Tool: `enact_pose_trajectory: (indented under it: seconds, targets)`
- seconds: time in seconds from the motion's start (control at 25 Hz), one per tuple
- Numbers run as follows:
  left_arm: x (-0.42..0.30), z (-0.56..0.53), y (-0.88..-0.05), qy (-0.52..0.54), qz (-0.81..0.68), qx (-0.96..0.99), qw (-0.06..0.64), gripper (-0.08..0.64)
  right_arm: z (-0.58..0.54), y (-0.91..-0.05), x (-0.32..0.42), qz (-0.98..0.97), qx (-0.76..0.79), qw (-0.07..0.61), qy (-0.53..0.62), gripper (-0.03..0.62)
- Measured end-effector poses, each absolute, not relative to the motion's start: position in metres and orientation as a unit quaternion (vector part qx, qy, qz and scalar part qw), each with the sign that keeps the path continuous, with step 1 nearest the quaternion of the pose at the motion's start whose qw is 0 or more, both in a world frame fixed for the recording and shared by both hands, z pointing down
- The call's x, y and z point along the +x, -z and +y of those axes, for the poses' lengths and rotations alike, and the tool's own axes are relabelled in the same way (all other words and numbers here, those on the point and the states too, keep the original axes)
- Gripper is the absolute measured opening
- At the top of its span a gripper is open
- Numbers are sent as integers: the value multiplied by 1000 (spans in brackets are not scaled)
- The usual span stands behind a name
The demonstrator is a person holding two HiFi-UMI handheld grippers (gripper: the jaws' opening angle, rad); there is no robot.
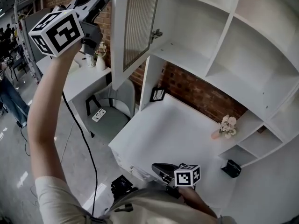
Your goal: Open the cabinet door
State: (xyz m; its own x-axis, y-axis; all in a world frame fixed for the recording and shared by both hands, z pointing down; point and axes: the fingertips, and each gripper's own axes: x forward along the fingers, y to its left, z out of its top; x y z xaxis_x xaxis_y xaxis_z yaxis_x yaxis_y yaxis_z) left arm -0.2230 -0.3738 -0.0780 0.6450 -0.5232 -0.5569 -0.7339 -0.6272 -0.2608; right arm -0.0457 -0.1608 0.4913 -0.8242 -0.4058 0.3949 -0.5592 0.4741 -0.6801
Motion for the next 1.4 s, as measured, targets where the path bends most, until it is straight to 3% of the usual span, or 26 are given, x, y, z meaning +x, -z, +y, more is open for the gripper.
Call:
enact_pose_trajectory:
  seconds: [0.52, 1.16, 1.4]
  targets:
    - [-261, -415, 49, -215, 397, -869, 202, 25, -162, -497, -57, -849, 281, 103, -435, 23]
    - [-272, -405, 33, -171, 463, -840, 224, 17, -158, -500, -44, -842, 298, 90, -440, 23]
    - [-266, -377, 7, -96, 512, -811, 265, 14, -155, -497, -32, -840, 306, 77, -442, 23]
